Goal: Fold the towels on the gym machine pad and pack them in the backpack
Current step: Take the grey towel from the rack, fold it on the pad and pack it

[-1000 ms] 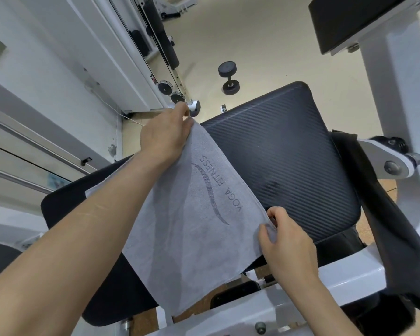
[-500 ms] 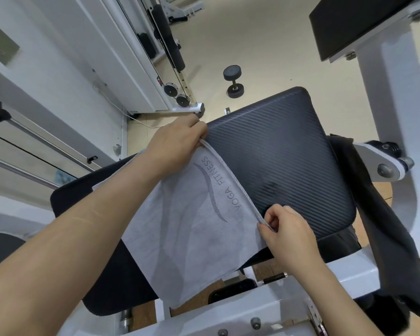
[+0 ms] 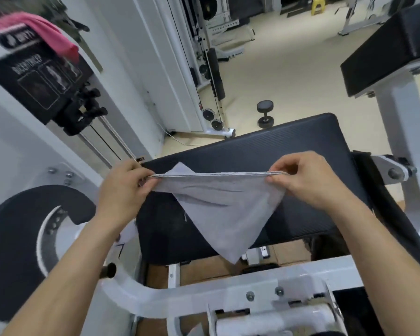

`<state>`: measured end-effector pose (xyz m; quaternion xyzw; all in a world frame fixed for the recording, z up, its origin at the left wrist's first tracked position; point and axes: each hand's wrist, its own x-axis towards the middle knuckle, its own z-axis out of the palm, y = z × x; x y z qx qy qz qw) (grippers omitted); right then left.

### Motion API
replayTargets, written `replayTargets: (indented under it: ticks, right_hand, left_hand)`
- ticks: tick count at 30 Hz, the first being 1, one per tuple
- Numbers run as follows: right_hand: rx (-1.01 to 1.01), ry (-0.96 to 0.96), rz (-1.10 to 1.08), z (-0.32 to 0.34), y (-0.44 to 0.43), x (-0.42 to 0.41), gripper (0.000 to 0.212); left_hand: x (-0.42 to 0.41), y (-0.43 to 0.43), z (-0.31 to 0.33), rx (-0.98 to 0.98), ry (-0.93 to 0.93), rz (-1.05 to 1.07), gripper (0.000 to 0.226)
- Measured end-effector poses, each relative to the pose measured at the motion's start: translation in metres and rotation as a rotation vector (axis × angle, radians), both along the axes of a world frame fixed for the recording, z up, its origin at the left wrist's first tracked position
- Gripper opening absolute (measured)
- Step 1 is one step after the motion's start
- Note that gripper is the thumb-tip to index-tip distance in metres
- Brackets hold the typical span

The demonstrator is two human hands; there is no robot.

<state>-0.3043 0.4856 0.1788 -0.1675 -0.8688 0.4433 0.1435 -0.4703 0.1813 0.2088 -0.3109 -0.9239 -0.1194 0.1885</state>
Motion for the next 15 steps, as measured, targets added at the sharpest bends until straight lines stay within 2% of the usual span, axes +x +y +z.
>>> replayTargets:
  ticks: [4, 8, 12, 15]
  right_hand:
    - [-0.146, 0.071, 0.14, 0.043, -0.038, 0.029, 0.005]
    - [-0.229, 0.191, 0.173, 0.068, -0.069, 0.047, 0.004]
    - [-0.204, 0.303, 0.118, 0.081, -0.076, 0.055, 0.007]
    - [-0.206, 0.295, 0.097, 0.083, -0.073, 0.052, 0.012]
  left_hand:
    - [0.045, -0.061, 0.012, 0.258, -0.109, -0.036, 0.008]
    - [0.083, -0.102, 0.024, 0.475, -0.269, 0.012, 0.031]
    - [0.099, -0.124, 0.036, 0.772, -0.342, 0.097, 0.022]
    - [0.099, -0.129, 0.037, 0.798, -0.438, 0.103, 0.011]
